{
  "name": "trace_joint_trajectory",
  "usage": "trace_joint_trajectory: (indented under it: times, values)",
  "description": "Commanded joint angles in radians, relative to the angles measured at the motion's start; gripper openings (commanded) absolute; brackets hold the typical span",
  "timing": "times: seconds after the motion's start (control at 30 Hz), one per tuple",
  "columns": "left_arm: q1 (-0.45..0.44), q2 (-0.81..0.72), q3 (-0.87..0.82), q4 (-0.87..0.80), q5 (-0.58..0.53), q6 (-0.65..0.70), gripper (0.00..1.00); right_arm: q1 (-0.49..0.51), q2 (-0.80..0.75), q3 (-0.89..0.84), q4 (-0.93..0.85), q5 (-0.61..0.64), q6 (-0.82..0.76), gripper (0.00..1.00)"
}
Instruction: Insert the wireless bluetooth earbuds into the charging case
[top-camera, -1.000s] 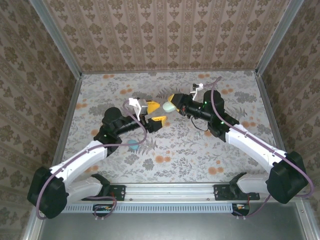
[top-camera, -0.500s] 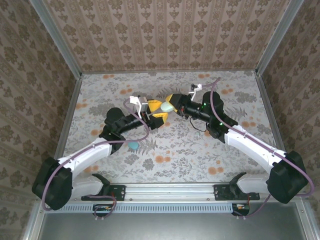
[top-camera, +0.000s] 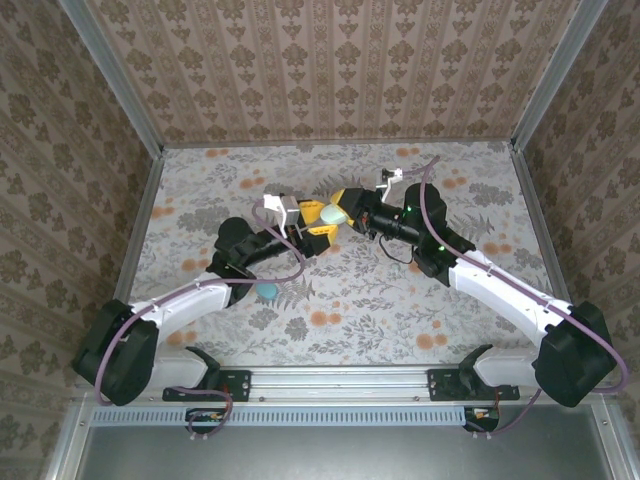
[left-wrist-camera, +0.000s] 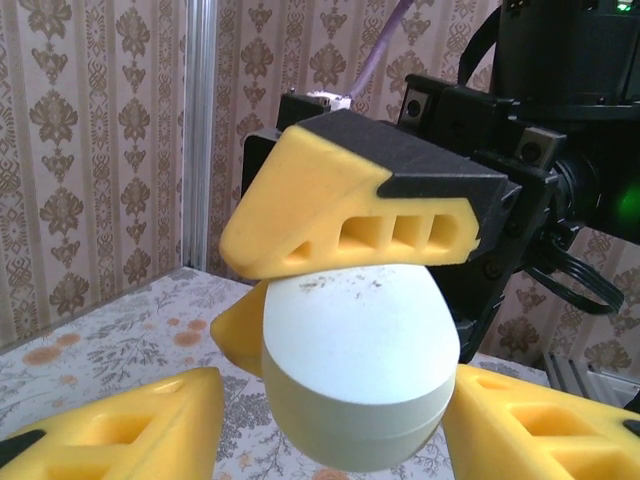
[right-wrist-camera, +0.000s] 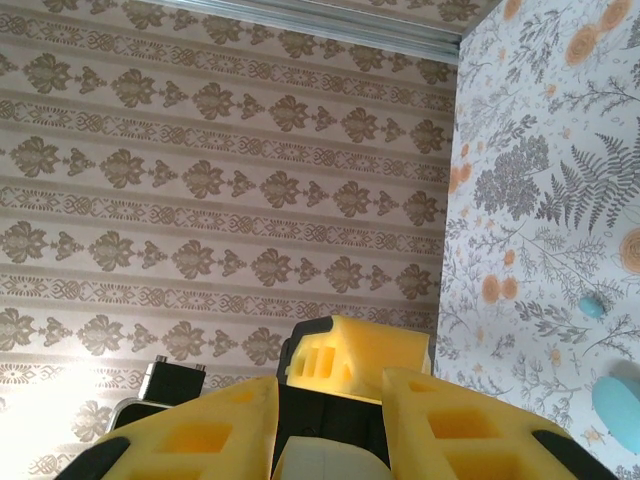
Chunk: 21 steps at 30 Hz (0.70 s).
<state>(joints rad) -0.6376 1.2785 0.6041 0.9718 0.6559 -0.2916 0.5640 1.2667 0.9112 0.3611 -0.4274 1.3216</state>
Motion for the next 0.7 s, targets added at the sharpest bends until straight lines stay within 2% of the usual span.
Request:
trace_joint_trajectory:
  times: [0.0, 0.2, 0.5, 0.6, 0.67]
  values:
    - [0.009, 0.008, 0.005, 0.065, 0.028, 0.017, 0.57, 0.01, -0.01, 0.006, 0.027, -0.023, 0.023, 0.06]
    - [0.008, 0.02, 0.017, 0.065, 0.043, 0.016, 0.53, 0.011, -0.006, 0.008, 0.039, -0.027, 0.036, 0.06]
    - [0.009, 0.033, 0.02, 0.098, 0.043, 0.001, 0.37, 0.014, 0.0, 0.011, 0.035, -0.036, 0.036, 0.07]
    - [0.01, 0.034, 0.019, 0.11, 0.041, -0.006, 0.33, 0.014, 0.002, 0.008, 0.027, -0.037, 0.033, 0.12]
    - [0.013, 0.033, 0.019, 0.112, 0.04, -0.008, 0.29, 0.014, 0.001, 0.007, 0.016, -0.034, 0.022, 0.2]
